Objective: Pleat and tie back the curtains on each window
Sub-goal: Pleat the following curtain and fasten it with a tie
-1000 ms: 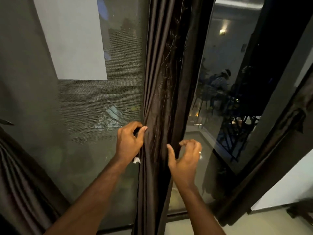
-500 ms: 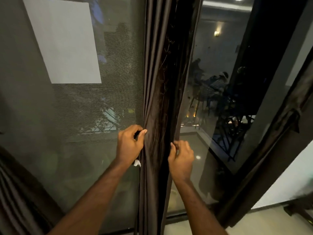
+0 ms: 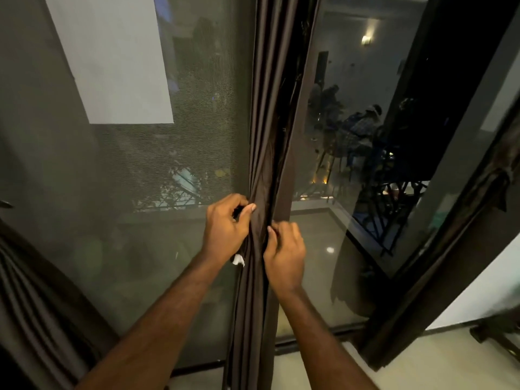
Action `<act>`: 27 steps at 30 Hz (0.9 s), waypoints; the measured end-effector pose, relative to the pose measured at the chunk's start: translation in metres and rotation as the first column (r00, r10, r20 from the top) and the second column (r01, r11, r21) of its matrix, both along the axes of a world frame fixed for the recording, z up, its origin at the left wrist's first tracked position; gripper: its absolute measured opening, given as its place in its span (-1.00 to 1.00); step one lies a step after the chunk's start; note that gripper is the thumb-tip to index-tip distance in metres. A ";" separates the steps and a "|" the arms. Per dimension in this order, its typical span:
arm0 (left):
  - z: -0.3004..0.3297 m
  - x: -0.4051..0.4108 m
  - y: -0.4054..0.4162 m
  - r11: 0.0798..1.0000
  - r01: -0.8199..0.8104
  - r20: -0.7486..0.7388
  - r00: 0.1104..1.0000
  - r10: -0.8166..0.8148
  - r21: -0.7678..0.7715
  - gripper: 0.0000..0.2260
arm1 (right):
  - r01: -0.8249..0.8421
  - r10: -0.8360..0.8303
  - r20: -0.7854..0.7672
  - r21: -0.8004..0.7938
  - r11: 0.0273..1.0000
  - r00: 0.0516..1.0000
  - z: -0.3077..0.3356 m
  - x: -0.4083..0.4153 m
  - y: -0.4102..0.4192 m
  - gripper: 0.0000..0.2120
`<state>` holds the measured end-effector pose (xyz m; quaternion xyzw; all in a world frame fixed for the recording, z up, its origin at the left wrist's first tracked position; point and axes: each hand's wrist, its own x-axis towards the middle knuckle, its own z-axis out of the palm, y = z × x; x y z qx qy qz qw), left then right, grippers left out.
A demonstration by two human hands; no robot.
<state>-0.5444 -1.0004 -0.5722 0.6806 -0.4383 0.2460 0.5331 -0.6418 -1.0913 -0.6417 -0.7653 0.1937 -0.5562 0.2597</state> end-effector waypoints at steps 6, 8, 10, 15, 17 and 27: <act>-0.003 -0.009 -0.005 1.000 0.029 -0.025 0.999 -0.030 -0.004 -0.86 | -0.046 0.046 -0.041 0.004 0.999 0.998 -0.002 0.008 0.010 -0.89; -0.002 -0.015 -0.005 1.000 0.025 -0.015 1.000 -0.025 0.004 -0.86 | -0.066 0.065 -0.049 -0.020 0.998 0.997 -0.001 0.007 0.013 -0.89; -0.001 -0.017 -0.004 1.000 -0.017 0.002 1.000 0.017 0.015 -0.87 | -0.081 0.079 -0.041 -0.028 0.996 0.996 0.001 0.005 0.014 -0.86; -0.002 -0.016 0.001 0.979 -0.185 0.061 0.982 0.181 0.086 -0.90 | -0.134 0.133 -0.019 -0.071 0.988 0.991 0.004 -0.005 0.009 -0.84; -0.001 -0.024 -0.002 0.973 -0.202 0.075 0.978 0.194 0.110 -0.90 | -0.173 0.172 -0.023 -0.067 0.983 0.985 0.006 -0.008 0.006 -0.88; 0.000 -0.067 -0.018 0.984 -0.175 -0.008 0.985 0.175 0.036 -0.83 | -0.245 0.240 -0.084 -0.062 0.967 0.967 0.006 -0.028 -0.010 -0.89</act>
